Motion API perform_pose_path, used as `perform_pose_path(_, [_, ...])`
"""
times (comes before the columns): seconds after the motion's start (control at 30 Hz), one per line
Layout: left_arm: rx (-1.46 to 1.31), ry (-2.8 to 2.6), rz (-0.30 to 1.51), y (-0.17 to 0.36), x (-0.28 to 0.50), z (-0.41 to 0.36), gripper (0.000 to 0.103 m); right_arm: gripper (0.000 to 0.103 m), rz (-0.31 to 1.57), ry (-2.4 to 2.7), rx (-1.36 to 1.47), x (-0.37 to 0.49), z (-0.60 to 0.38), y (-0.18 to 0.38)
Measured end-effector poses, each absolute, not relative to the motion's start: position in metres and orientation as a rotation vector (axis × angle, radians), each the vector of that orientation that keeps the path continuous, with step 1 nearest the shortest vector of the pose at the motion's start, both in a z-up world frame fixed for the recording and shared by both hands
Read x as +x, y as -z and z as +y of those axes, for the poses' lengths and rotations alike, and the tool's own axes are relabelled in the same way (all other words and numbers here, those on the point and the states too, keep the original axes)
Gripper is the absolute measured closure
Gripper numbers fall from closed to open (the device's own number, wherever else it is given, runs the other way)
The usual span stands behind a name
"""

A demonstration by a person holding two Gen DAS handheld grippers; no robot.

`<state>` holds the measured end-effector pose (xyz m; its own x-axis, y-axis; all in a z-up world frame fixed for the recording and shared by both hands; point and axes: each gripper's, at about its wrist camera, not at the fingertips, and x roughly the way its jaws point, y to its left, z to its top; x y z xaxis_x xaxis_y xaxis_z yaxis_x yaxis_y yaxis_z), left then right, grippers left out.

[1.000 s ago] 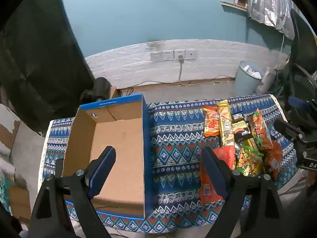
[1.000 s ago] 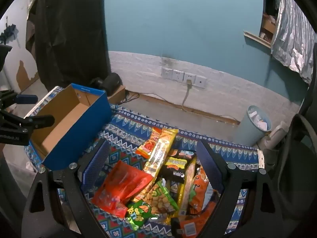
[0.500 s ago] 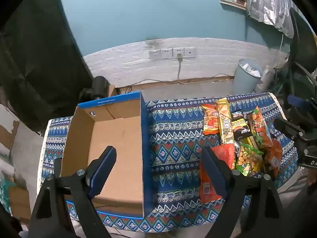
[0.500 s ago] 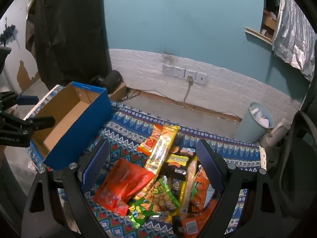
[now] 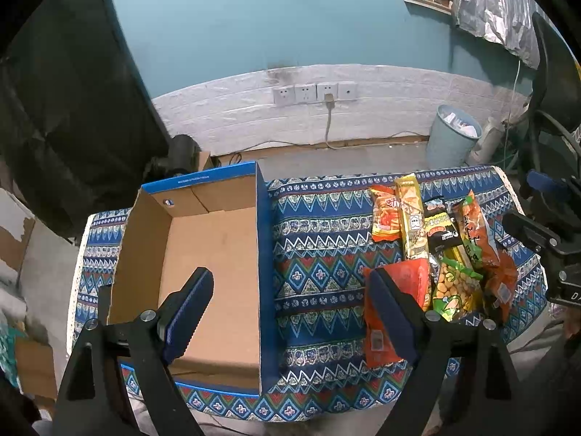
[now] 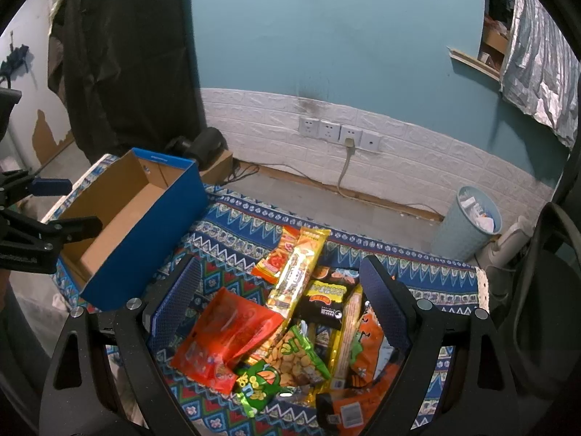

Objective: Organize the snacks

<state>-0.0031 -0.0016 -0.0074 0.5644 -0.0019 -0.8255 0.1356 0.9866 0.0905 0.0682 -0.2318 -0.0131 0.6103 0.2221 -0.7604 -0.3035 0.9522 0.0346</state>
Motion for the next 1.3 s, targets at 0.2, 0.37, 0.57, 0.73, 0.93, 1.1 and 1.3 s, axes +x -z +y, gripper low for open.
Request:
perform_pose_path(0.2, [0.15,0.08,0.969,0.007,-0.0025,-0.0015,0.014,0.015,0.87,-0.303,-0.105,0.0685,-0.2316,0.0132])
perform_pose_path(0.37, [0.149,0.079,0.971,0.007,-0.0027,-0.0018,0.014,0.015,0.873,-0.307,-0.102,0.0699,-0.2319,0.0126])
perform_pose_path(0.57, [0.152,0.082,0.969,0.007,-0.0034,-0.0017,0.014,0.015,0.871,-0.308,-0.104,0.0694,-0.2317,0.0125])
perform_pose_path(0.73, [0.152,0.082,0.971,0.0061,-0.0038,-0.0002,0.014,0.015,0.874,-0.304,-0.109,0.0694,-0.2319,0.0124])
perform_pose_path(0.93, [0.154,0.083,0.971,0.0056,-0.0038,-0.0004,0.014,0.015,0.879,-0.306,-0.108,0.0694,-0.2317,0.0122])
perform_pose_path(1.1, [0.156,0.084,0.971,0.0055,-0.0046,-0.0005,0.014,0.015,0.879,-0.304,-0.106,0.07,-0.2323,0.0123])
perform_pose_path(1.3, [0.162,0.084,0.971,0.0063,-0.0065,-0.0025,0.014,0.015,0.881,-0.304,-0.108,0.0698,-0.2321,0.0122])
